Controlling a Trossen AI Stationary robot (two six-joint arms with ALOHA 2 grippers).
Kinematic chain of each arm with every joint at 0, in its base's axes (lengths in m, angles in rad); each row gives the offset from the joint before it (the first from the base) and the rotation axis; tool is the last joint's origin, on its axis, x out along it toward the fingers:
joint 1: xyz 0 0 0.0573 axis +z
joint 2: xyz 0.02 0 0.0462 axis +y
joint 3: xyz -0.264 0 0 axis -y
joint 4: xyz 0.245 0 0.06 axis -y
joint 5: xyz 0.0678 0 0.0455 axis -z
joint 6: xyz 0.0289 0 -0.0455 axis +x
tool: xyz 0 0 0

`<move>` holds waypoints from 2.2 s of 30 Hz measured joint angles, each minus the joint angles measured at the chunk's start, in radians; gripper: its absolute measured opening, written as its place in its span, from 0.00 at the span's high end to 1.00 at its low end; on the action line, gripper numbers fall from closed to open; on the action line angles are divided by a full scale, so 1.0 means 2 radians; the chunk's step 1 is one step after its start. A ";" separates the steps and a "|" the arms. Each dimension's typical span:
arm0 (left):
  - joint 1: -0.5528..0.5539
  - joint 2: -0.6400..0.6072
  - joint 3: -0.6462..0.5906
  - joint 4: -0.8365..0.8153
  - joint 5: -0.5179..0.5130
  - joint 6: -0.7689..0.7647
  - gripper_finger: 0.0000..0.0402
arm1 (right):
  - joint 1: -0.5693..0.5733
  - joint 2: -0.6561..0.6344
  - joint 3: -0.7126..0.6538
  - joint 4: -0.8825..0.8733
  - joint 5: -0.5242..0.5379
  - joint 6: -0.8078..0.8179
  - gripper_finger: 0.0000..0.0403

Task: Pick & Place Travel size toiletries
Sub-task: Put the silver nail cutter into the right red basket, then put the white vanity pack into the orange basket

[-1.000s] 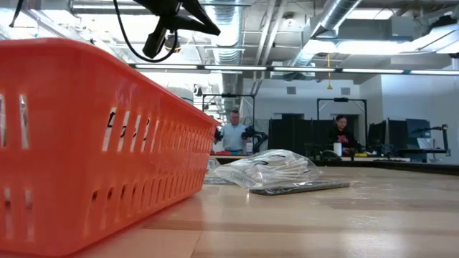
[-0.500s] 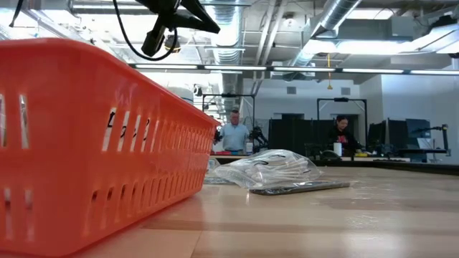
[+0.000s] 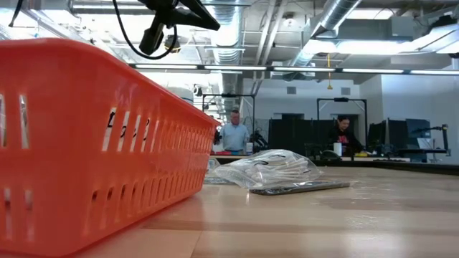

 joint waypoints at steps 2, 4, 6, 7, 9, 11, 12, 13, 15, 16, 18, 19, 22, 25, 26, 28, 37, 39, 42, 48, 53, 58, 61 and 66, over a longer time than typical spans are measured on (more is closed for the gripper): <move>-0.002 0.000 0.000 0.000 0.000 0.000 1.00 | 0.000 0.013 0.000 0.017 -0.006 0.000 0.88; -0.002 0.000 0.000 0.000 0.000 0.000 1.00 | 0.000 0.023 0.000 0.022 -0.007 0.001 0.88; -0.002 0.000 0.000 0.000 0.000 0.000 1.00 | 0.000 0.029 0.000 0.027 -0.008 0.002 0.88; -0.002 0.000 0.000 0.000 0.000 0.000 1.00 | 0.000 0.029 0.000 0.026 -0.011 0.002 0.88; -0.002 0.000 0.000 0.000 0.000 0.000 1.00 | 0.000 0.030 0.000 0.025 -0.014 0.002 0.88; -0.002 0.000 0.000 0.000 0.000 0.000 1.00 | 0.000 0.030 0.000 0.022 -0.019 0.005 0.86; -0.002 0.000 0.000 0.000 0.000 0.000 1.00 | 0.001 0.028 0.000 0.021 -0.019 0.005 0.84; -0.002 0.000 0.000 0.000 0.000 0.000 1.00 | 0.003 0.027 0.000 0.021 -0.019 0.005 0.82; -0.002 0.000 0.000 0.000 0.000 0.000 1.00 | 0.004 0.022 0.004 0.012 -0.018 0.004 0.77; -0.002 0.000 0.000 0.000 0.000 0.000 1.00 | 0.004 0.019 0.008 0.003 -0.017 0.001 0.74; -0.001 0.000 0.000 0.000 0.000 0.000 1.00 | 0.004 0.011 0.018 -0.023 -0.017 -0.011 0.67; -0.001 0.000 0.000 0.000 0.000 0.000 1.00 | 0.004 0.006 0.023 -0.040 -0.016 -0.019 0.64; -0.001 0.000 0.000 0.000 0.000 0.000 1.00 | 0.000 -0.011 0.043 -0.097 -0.015 -0.057 0.55; 0.001 0.000 0.000 0.000 0.000 0.000 1.00 | -0.009 -0.032 0.063 -0.155 0.006 -0.097 0.48; 0.002 0.000 0.000 0.000 0.002 0.001 1.00 | -0.013 -0.040 0.069 -0.166 0.021 -0.109 0.47; 0.004 0.000 0.000 0.000 0.009 0.001 1.00 | -0.023 -0.059 0.078 -0.181 0.058 -0.131 0.45; 0.017 0.000 0.000 -0.002 0.059 0.018 1.00 | -0.099 -0.141 0.082 -0.181 0.188 -0.180 0.47; 0.025 0.000 0.000 -0.003 0.079 0.026 1.00 | -0.130 -0.154 0.082 -0.170 0.191 -0.212 0.49; 0.041 0.000 0.000 -0.014 0.116 0.028 1.00 | -0.180 -0.167 0.081 -0.142 0.191 -0.265 0.52; 0.076 0.000 0.000 -0.046 0.202 0.047 1.00 | -0.304 -0.176 0.060 -0.022 0.143 -0.399 0.55; 0.097 0.000 0.000 -0.068 0.254 0.084 1.00 | -0.400 -0.175 0.016 0.082 0.074 -0.460 0.54; 0.105 0.000 -0.002 -0.087 0.273 0.127 1.00 | -0.467 -0.175 -0.028 0.126 0.052 -0.484 0.53; 0.106 -0.001 -0.017 -0.088 0.278 0.122 1.00 | -0.499 -0.175 -0.055 0.143 0.030 -0.487 0.52; 0.105 -0.001 -0.054 -0.086 0.293 0.113 1.00 | -0.539 -0.175 -0.101 0.211 -0.015 -0.498 0.51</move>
